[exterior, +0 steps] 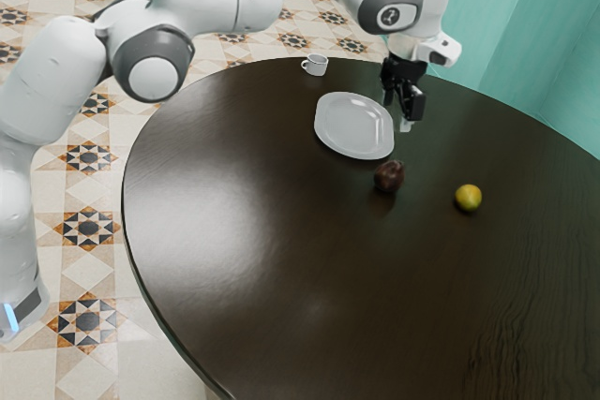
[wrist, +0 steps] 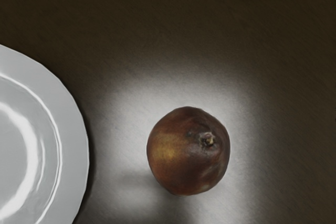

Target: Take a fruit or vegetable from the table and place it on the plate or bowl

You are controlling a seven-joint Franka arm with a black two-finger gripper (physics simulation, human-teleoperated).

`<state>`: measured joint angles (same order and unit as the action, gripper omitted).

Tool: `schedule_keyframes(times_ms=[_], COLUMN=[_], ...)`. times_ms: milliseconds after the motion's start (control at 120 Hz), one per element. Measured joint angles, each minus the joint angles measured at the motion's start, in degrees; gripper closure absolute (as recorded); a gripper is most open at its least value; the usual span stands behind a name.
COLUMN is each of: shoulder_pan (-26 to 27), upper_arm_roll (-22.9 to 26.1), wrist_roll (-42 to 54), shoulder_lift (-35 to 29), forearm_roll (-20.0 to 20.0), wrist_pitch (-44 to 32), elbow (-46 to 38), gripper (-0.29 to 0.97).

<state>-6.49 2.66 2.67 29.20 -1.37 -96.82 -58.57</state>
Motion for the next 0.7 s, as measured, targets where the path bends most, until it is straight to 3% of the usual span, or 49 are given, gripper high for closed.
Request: schedule_keyframes(times_ms=[700], shoulder_pan=[0.1], upper_arm_roll=[0.2], wrist_roll=[4.9], shoulder_lift=[7.0], forearm_roll=[1.5], wrist_pitch=[-5.1], elbow=[-0.6], gripper=[0.00])
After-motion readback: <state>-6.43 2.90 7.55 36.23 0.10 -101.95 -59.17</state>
